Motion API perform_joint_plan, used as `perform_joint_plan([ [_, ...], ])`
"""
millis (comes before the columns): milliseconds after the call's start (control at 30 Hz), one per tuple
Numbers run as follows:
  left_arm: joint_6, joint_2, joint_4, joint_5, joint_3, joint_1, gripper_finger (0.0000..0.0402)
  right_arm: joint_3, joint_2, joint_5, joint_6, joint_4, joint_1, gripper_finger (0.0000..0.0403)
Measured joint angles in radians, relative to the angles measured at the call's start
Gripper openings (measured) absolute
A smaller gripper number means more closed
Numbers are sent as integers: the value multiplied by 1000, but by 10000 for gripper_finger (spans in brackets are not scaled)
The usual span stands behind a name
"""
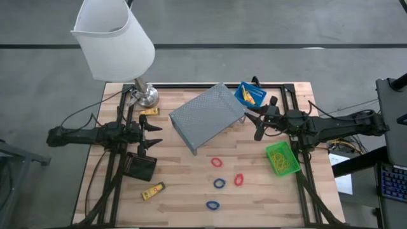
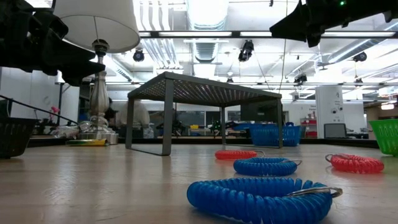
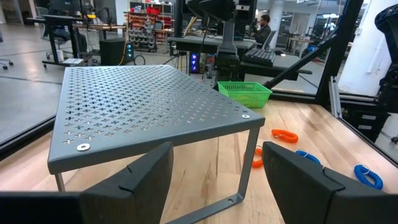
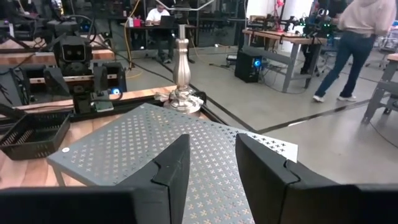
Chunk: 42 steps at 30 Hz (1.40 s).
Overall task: Pick & Place Office Desk Supplies
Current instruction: Put the crayon box into the blue basket
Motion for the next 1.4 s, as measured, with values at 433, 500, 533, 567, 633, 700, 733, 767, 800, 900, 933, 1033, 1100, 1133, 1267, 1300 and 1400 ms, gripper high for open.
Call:
perform_joint_plan([
  [433,0,0,0,0,0,0,253,0,0,1,3,0,0,130],
  [500,0,0,0,0,0,0,253,0,0,1,3,0,0,132],
  [533,0,0,0,0,0,0,253,0,0,1,4,0,0,133],
  [567,0,0,0,0,0,0,253,0,0,1,4,0,0,134],
  [633,0,0,0,0,0,0,253,0,0,1,3,0,0,134],
  [700,0,0,0,0,0,0,253,0,0,1,6,0,0,132],
  [733,0,0,0,0,0,0,253,0,0,1,5,0,0,131],
  [767,0,0,0,0,0,0,253,0,0,1,5,0,0,129],
  [800,0,0,0,0,0,0,253,0,0,1,5,0,0,128],
  [900,0,0,0,0,0,0,253,0,0,1,5,0,0,123],
  [933,-1,0,0,0,0,0,253,0,0,1,4,0,0,122],
  [1033,-121,0,3,1,0,-1,253,0,0,1,4,0,0,119],
  [1100,-132,0,5,3,-1,0,253,0,0,1,3,0,0,118],
  [1133,-121,0,5,3,-1,0,253,0,0,1,3,0,0,118],
  [1267,-114,0,-6,7,4,0,253,0,0,1,3,0,0,123],
  [1300,-112,0,-29,7,13,0,253,0,0,1,3,0,0,125],
  [1400,-111,1,-109,-6,59,0,253,0,1,1,4,0,0,129],
])
